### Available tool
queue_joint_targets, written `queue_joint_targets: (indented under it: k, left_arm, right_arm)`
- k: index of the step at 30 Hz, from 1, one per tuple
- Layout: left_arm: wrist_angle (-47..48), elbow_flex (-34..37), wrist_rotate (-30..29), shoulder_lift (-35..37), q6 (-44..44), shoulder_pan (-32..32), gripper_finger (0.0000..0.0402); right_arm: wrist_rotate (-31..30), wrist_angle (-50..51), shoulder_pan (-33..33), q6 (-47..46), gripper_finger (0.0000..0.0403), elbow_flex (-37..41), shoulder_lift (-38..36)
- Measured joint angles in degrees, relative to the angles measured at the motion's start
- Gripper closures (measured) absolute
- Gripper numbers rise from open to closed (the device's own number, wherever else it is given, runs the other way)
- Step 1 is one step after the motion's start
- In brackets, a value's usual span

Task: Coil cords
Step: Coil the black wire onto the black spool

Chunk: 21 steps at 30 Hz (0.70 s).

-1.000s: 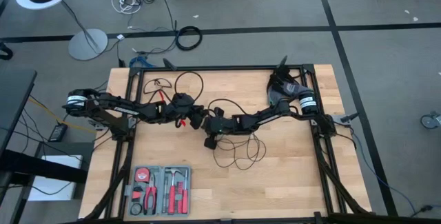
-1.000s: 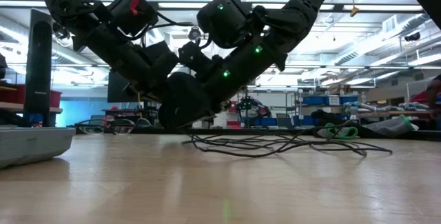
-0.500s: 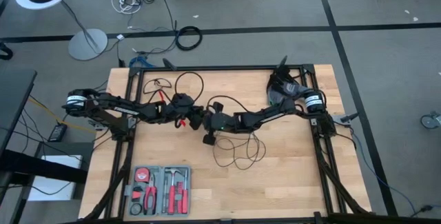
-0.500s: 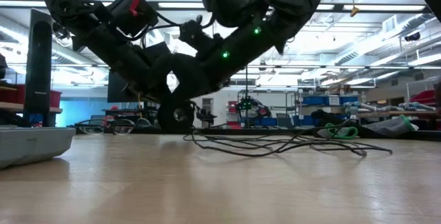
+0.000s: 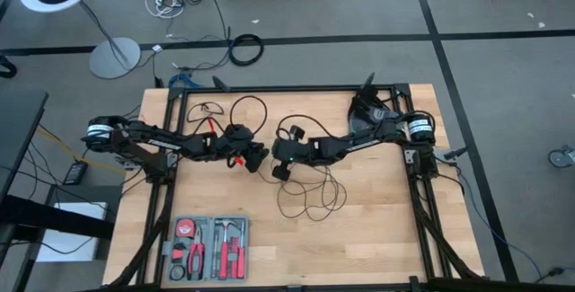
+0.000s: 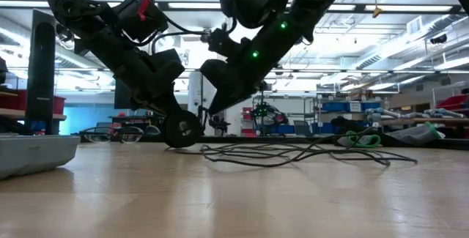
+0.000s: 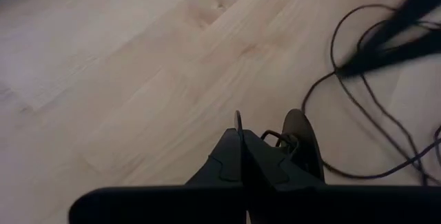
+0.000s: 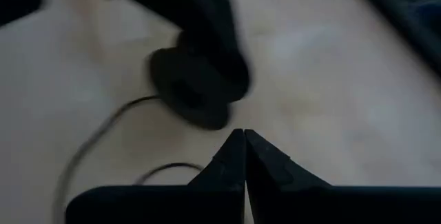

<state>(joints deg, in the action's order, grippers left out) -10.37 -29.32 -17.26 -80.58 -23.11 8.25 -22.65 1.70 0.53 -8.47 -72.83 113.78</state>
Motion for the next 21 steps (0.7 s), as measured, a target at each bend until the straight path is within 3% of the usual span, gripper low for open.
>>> queue_joint_targets:
  k: [10,21]
  left_arm:
    - [-0.51,0.0,-2.88,0.0,0.34,0.0,0.0402]
    - [-0.33,-0.02,-3.05,0.0,0.3,0.0,0.0402]
  right_arm:
    - [12.71,-4.91,1.38,-3.41,0.0379,0.16,0.41]
    - [13.89,-17.55,3.74,-5.36,0.0262,0.18,11.34]
